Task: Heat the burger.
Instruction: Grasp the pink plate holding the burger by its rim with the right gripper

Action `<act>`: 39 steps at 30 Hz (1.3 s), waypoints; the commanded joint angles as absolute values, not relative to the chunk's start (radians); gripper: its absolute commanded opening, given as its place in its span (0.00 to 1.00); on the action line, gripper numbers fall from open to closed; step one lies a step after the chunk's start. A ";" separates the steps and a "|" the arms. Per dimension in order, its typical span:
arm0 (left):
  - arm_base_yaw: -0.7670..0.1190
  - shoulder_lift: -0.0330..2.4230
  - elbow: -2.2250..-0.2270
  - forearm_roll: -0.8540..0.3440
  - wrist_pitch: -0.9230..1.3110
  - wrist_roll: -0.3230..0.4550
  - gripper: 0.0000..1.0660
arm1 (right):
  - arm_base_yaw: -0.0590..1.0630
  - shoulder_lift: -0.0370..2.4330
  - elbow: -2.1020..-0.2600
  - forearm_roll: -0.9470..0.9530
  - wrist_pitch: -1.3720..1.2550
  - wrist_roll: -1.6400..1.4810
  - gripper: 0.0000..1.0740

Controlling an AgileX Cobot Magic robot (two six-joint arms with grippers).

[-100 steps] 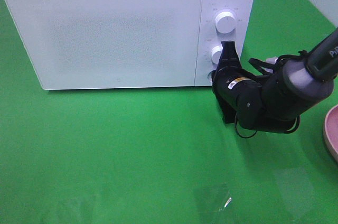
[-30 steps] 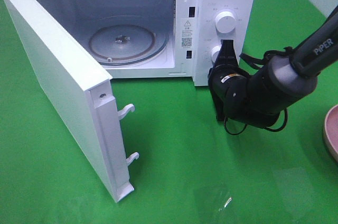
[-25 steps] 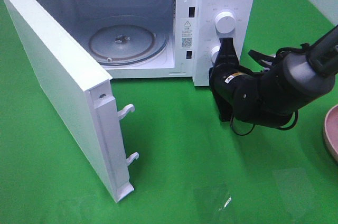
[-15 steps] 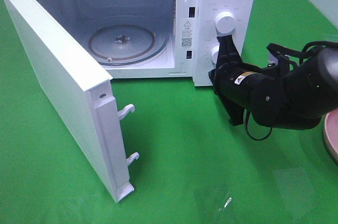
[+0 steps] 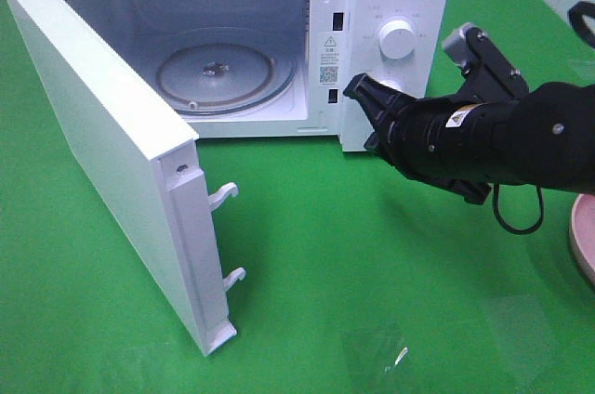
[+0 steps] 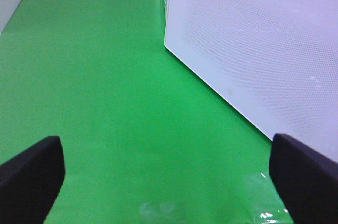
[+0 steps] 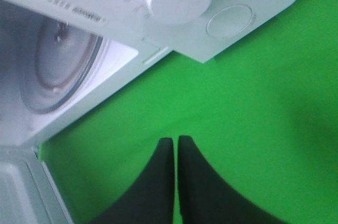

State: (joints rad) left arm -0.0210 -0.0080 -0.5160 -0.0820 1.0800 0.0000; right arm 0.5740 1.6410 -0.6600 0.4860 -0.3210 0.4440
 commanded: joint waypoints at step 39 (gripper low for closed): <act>-0.028 -0.021 -0.515 -0.087 1.065 0.000 0.94 | 0.308 1.343 -0.790 -0.036 0.711 0.000 0.80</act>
